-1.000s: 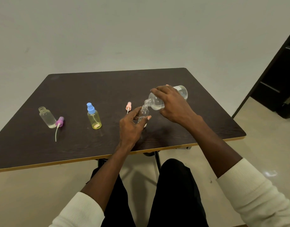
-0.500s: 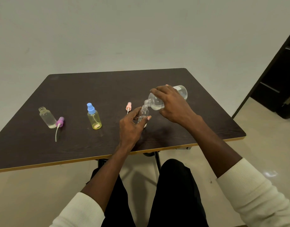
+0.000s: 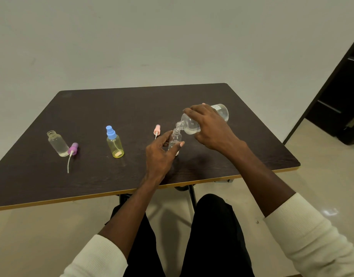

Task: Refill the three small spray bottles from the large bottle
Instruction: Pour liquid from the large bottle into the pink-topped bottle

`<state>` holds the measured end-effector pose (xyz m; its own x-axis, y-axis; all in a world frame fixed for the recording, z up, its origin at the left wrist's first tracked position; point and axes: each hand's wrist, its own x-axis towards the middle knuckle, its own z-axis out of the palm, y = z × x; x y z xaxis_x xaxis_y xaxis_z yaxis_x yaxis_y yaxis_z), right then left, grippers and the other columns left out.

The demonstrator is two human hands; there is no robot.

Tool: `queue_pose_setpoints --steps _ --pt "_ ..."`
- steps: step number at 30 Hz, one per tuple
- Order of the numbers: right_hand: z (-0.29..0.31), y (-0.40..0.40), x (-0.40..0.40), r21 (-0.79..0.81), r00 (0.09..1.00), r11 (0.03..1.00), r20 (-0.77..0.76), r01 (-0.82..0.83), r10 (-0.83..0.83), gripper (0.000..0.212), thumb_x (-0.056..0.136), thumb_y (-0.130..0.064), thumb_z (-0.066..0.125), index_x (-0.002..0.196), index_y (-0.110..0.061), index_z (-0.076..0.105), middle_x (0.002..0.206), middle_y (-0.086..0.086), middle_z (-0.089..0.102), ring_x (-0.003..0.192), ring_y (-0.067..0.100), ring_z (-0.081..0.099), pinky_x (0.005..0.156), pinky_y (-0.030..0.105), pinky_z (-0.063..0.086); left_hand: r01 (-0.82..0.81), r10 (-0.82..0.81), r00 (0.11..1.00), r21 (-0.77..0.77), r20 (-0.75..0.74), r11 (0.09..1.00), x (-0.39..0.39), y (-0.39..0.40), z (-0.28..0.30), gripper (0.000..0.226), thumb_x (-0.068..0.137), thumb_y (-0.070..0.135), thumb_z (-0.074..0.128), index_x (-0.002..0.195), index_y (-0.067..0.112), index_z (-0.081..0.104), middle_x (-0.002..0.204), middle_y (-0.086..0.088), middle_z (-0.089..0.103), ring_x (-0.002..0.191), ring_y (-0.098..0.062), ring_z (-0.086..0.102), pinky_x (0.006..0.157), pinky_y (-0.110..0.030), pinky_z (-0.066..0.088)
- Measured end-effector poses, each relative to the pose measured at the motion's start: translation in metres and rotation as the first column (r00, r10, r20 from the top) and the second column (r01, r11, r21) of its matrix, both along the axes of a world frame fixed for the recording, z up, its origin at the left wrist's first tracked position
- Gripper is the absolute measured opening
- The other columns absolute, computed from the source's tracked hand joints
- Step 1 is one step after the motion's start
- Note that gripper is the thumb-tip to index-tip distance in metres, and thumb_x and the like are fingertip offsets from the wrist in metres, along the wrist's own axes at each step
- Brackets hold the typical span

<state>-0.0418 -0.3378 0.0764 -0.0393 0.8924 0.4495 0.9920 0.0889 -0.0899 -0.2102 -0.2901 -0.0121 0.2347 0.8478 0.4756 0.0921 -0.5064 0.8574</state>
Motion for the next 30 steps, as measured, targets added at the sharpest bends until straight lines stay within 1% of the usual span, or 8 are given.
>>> queue_pose_setpoints --steps 2,5,8,12,17,21,27,30 --pt "-0.0004 0.0004 0.0 0.0 1.0 1.0 -0.002 0.003 -0.003 0.072 0.073 -0.008 0.078 0.139 -0.016 0.049 0.139 0.008 0.052 0.132 0.028 0.042 0.114 0.039 0.027 0.012 -0.012 1.0 -0.006 0.004 1.0 -0.0001 0.0004 -0.0006 0.043 0.084 0.024 0.083 0.123 0.03 0.065 0.096 0.024 0.069 0.093 0.001 0.07 0.081 -0.02 0.057" --pt "-0.0018 0.0013 0.0007 0.006 1.0 1.0 -0.001 -0.004 0.004 0.071 0.073 -0.009 0.077 0.139 -0.016 0.05 0.138 0.008 0.054 0.13 0.028 0.044 0.114 0.041 0.028 0.009 -0.009 1.0 -0.013 0.004 1.0 -0.0004 0.0008 -0.0012 0.042 0.084 0.025 0.083 0.123 0.025 0.068 0.095 0.025 0.069 0.092 0.003 0.069 0.082 -0.019 0.057" --pt "-0.002 0.0008 0.0011 0.005 1.0 1.0 -0.004 0.001 -0.001 0.071 0.074 -0.01 0.078 0.139 -0.016 0.049 0.138 0.008 0.053 0.132 0.028 0.043 0.113 0.04 0.028 0.015 -0.015 1.0 0.003 -0.001 1.0 -0.0004 -0.0003 -0.0004 0.042 0.084 0.025 0.083 0.121 0.032 0.064 0.092 0.027 0.068 0.091 0.003 0.069 0.08 -0.019 0.057" --pt "-0.0015 -0.0002 0.001 0.01 1.0 1.0 -0.008 0.0 0.0 0.072 0.074 -0.009 0.077 0.14 -0.016 0.049 0.139 0.008 0.052 0.132 0.028 0.042 0.113 0.04 0.029 0.003 -0.003 1.0 0.008 0.008 1.0 0.0005 0.001 -0.0013 0.043 0.084 0.024 0.083 0.123 0.028 0.065 0.095 0.025 0.068 0.091 0.0 0.07 0.08 -0.019 0.056" --pt "-0.0033 0.0024 0.0021 0.009 1.0 1.0 -0.003 -0.007 0.007 0.071 0.074 -0.009 0.077 0.139 -0.016 0.05 0.138 0.008 0.053 0.131 0.028 0.043 0.112 0.041 0.029 0.016 -0.017 1.0 0.024 0.014 1.0 0.0001 0.0012 -0.001 0.041 0.085 0.023 0.082 0.119 0.034 0.064 0.093 0.024 0.069 0.09 -0.004 0.071 0.078 -0.022 0.058" --pt "-0.0034 0.0028 0.0022 0.009 1.0 1.0 0.0 -0.006 0.006 0.071 0.074 -0.009 0.076 0.139 -0.016 0.05 0.137 0.008 0.053 0.13 0.028 0.043 0.111 0.04 0.03 0.01 -0.01 1.0 0.026 0.01 1.0 0.0003 0.0015 -0.0019 0.043 0.084 0.024 0.083 0.121 0.034 0.063 0.094 0.027 0.068 0.091 -0.001 0.07 0.079 -0.018 0.057" --pt "-0.0021 0.0017 0.0018 0.012 1.0 1.0 0.002 -0.008 0.008 0.07 0.074 -0.008 0.076 0.139 -0.015 0.05 0.137 0.008 0.053 0.13 0.028 0.043 0.112 0.039 0.028 0.027 -0.027 0.999 0.016 0.028 1.0 0.0002 0.0017 -0.002 0.041 0.085 0.022 0.082 0.12 0.034 0.063 0.095 0.022 0.07 0.092 -0.005 0.071 0.079 -0.019 0.057" --pt "-0.0024 0.002 0.0015 0.011 1.0 1.0 0.003 -0.005 0.005 0.071 0.073 -0.008 0.076 0.139 -0.016 0.05 0.137 0.008 0.053 0.13 0.028 0.043 0.112 0.04 0.029 0.024 -0.024 1.0 0.02 0.019 1.0 -0.0002 0.0013 -0.0017 0.042 0.085 0.022 0.082 0.121 0.033 0.063 0.095 0.023 0.069 0.093 -0.004 0.071 0.08 -0.019 0.057"
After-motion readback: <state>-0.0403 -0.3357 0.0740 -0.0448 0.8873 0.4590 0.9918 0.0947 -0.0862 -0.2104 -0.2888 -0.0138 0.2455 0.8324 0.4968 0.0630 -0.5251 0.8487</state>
